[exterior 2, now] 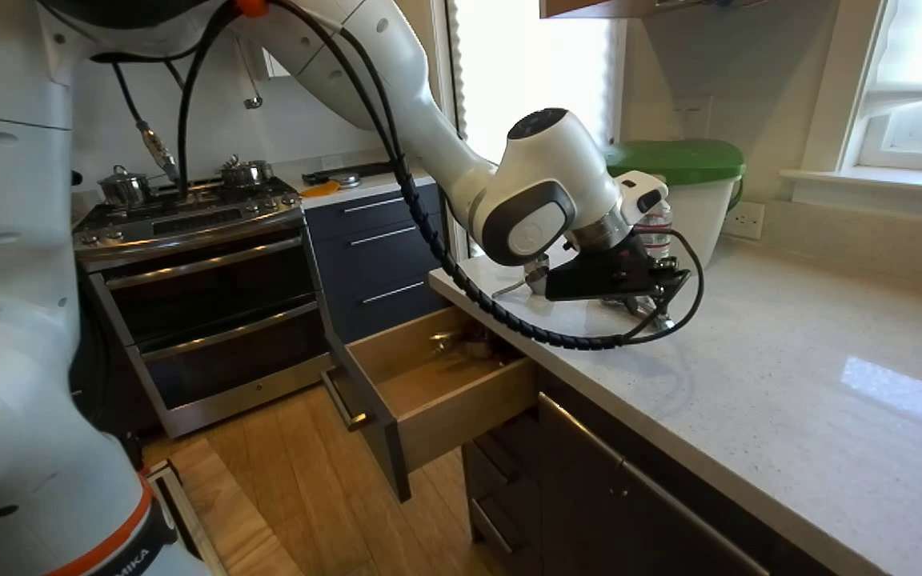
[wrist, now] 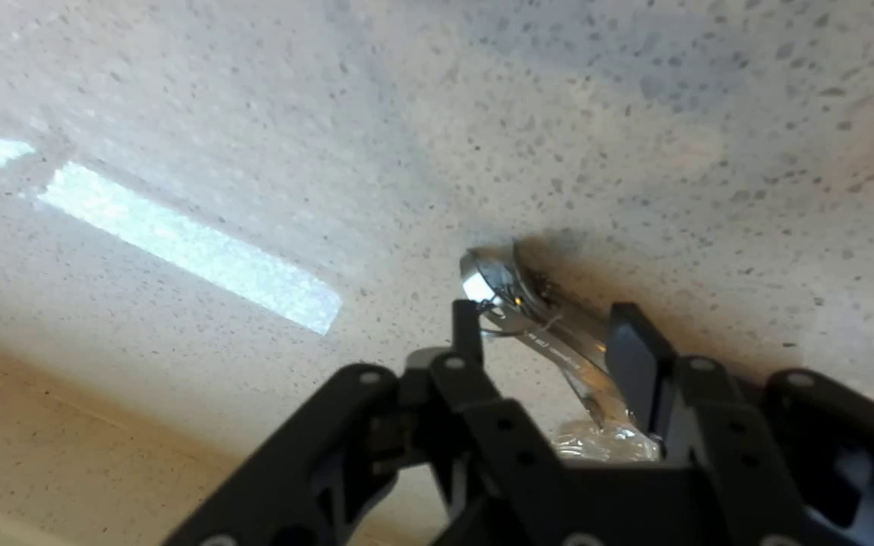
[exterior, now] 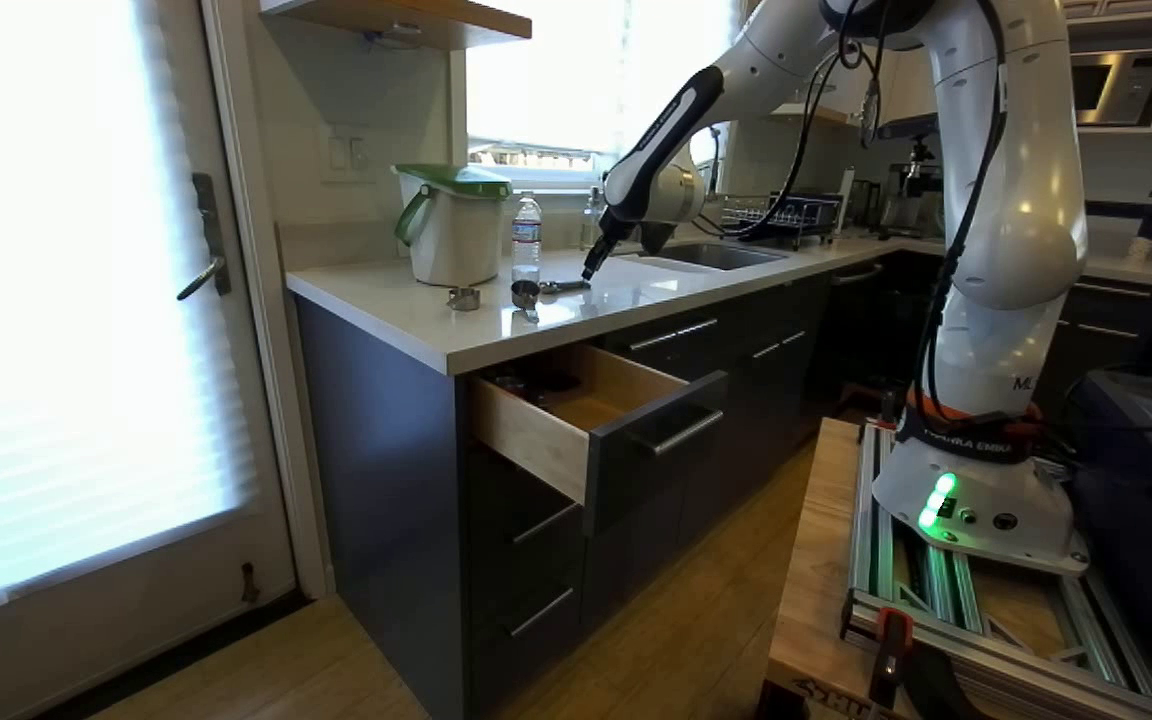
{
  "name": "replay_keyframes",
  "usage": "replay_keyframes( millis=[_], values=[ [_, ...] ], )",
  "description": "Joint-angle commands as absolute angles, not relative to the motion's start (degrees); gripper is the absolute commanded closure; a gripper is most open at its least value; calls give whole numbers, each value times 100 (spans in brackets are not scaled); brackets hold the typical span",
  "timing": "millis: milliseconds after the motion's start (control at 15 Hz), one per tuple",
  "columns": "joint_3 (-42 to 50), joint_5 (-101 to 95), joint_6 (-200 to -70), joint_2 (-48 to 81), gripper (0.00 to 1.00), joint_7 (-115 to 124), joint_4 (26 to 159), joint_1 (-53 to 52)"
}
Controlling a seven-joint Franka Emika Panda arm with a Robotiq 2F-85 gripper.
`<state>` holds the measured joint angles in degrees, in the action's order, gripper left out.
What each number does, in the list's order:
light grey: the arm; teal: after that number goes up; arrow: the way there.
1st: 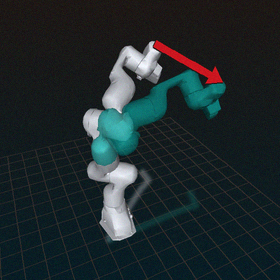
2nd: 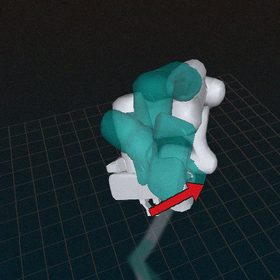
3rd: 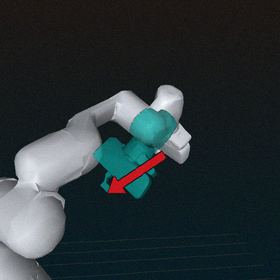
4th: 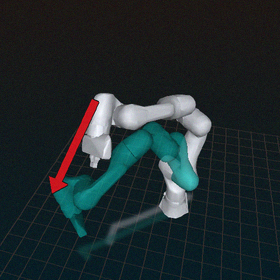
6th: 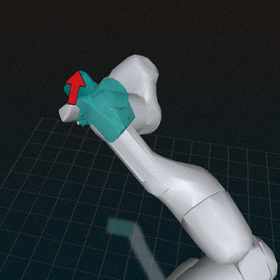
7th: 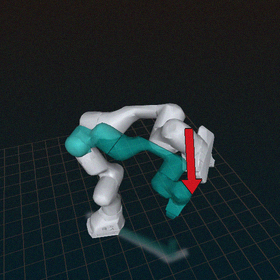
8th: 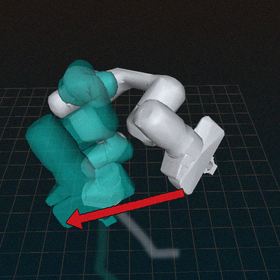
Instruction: Move the measuring spoons from the drawer to the countertop
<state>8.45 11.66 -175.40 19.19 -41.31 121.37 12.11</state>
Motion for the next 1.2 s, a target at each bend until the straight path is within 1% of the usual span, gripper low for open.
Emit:
replay_keyframes(
  millis=[0, 133, 200, 267, 400, 733, 933, 1133],
  values=[
    [791, 1191, -17175, 1825, 21, -4170, 12114, 1264],
    [959, 1027, -16449, 1576, 8, -4066, 12228, 1108],
    [890, 447, -16113, 1420, 1, -3638, 12339, 1247],
    [881, 343, -15670, 1251, 0, -3609, 12394, 1254],
    [651, 458, -14671, 792, 0, -3767, 12534, 1399],
    [873, 43, -13024, -242, 1, -3069, 12887, 1169],
    [847, 37, -12513, -856, 0, -2463, 13249, 1093],
    [763, 97, -12677, -1434, 0, -1770, 13745, 953]
  ],
)
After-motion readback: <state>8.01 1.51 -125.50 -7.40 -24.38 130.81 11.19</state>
